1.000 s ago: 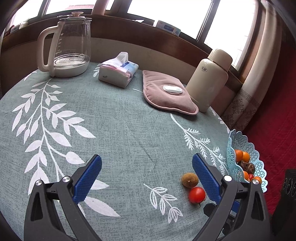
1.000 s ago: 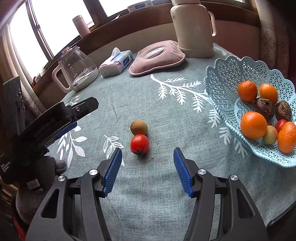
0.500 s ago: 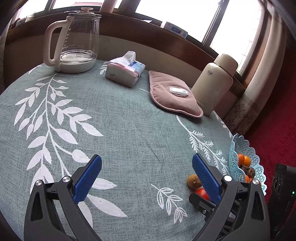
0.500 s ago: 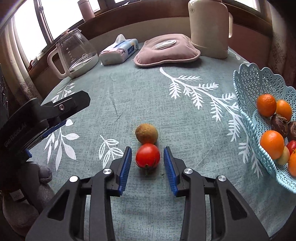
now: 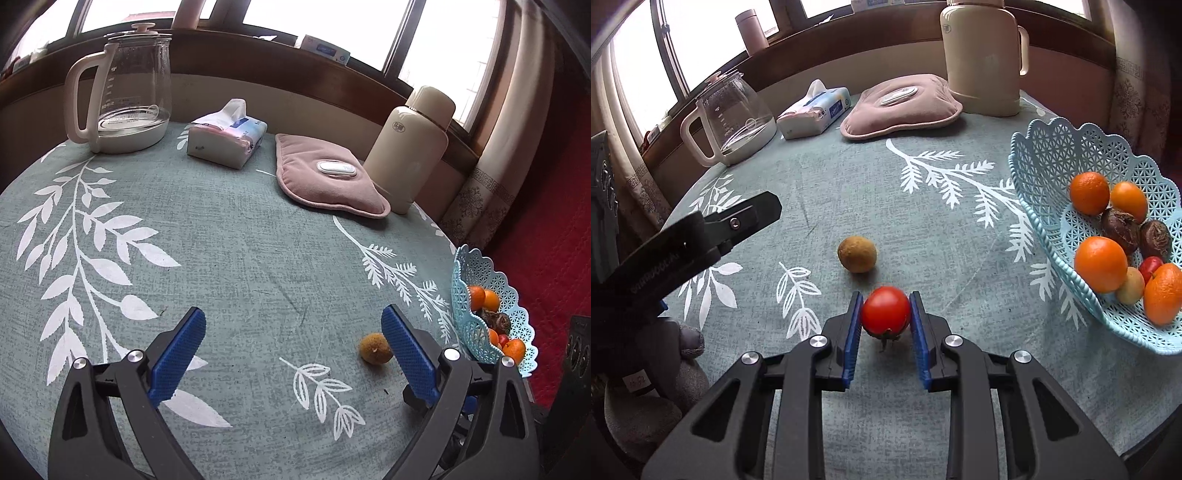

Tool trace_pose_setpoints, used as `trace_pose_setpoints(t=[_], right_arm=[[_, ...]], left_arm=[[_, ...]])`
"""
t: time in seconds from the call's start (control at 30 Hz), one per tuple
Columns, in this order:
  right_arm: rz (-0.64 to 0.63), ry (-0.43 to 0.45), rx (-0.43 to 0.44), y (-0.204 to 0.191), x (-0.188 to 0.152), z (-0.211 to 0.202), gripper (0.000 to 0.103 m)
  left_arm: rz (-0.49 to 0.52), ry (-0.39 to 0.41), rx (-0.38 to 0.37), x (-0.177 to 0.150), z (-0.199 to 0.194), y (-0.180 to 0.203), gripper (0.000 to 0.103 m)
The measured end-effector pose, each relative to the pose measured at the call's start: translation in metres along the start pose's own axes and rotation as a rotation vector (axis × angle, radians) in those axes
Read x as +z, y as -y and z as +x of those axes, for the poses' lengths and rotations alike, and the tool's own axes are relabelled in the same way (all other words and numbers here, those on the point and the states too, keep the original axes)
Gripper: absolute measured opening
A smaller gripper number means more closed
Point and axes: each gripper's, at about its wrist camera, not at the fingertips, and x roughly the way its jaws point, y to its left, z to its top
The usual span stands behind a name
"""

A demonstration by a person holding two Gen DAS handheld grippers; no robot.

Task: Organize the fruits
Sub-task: 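Grasp the brown kiwi with the left tool while the right tool holds the tomato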

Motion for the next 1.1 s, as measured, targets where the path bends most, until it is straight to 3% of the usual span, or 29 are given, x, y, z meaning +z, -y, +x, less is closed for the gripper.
trace_pose_setpoints(t=[0.23, 0.47, 0.67, 1.1], right_arm=[[0.02, 0.017, -0.005, 0.01, -0.016, -0.018, 0.026], [0.034, 0.038, 0.005, 0.018, -0.023, -0.03, 0.026], [0.051, 0.046, 0.013, 0.028, -0.027, -0.036, 0.026], [0.066, 0.052, 0.023, 0.035, -0.029, -0.039, 0.026]], left_arm=[[0.097, -0.039, -0.036, -0.006, 0.009, 0.024, 0.083], [0.155, -0.132, -0.096, -0.01, 0.024, 0.046, 0.077], [0.166, -0.197, -0.13, -0.013, 0.038, 0.057, 0.059], [0.199, -0.233, -0.104, -0.016, 0.052, 0.067, 0.046]])
